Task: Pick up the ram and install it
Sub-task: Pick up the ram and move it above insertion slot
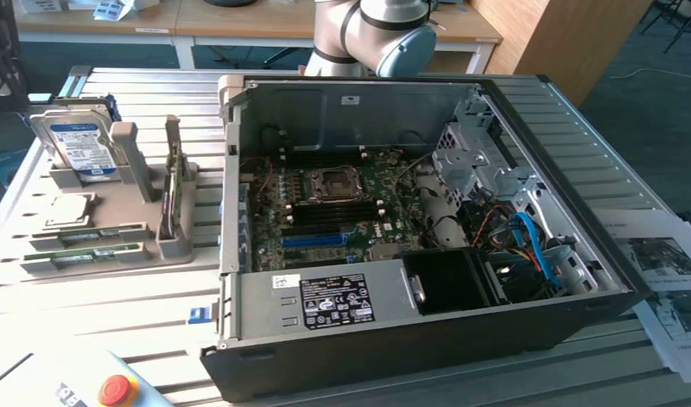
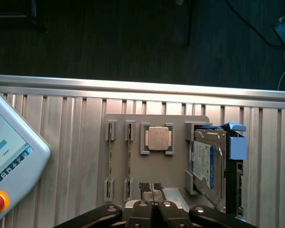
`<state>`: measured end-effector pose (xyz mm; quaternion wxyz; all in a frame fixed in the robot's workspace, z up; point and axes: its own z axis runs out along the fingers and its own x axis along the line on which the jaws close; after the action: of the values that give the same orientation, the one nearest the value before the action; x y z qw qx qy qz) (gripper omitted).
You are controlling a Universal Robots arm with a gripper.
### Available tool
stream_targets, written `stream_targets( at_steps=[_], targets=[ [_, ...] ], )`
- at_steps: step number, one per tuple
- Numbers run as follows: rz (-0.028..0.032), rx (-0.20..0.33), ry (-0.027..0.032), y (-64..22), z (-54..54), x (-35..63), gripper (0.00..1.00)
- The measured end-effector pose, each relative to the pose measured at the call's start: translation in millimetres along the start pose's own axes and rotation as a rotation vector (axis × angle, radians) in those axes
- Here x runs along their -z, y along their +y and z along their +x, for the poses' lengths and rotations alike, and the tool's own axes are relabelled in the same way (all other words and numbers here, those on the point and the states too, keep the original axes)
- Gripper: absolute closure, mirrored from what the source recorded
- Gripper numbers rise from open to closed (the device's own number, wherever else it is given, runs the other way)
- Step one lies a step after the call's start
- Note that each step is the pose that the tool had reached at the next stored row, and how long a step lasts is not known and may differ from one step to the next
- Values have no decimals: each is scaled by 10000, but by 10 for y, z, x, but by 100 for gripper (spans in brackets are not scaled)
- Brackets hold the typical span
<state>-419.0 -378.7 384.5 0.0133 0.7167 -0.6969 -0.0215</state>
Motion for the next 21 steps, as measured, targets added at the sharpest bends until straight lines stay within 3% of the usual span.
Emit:
stream_targets(
  at_steps=[21],
  targets=[
    [0,0,0,-15,4,-292,90]
  ],
)
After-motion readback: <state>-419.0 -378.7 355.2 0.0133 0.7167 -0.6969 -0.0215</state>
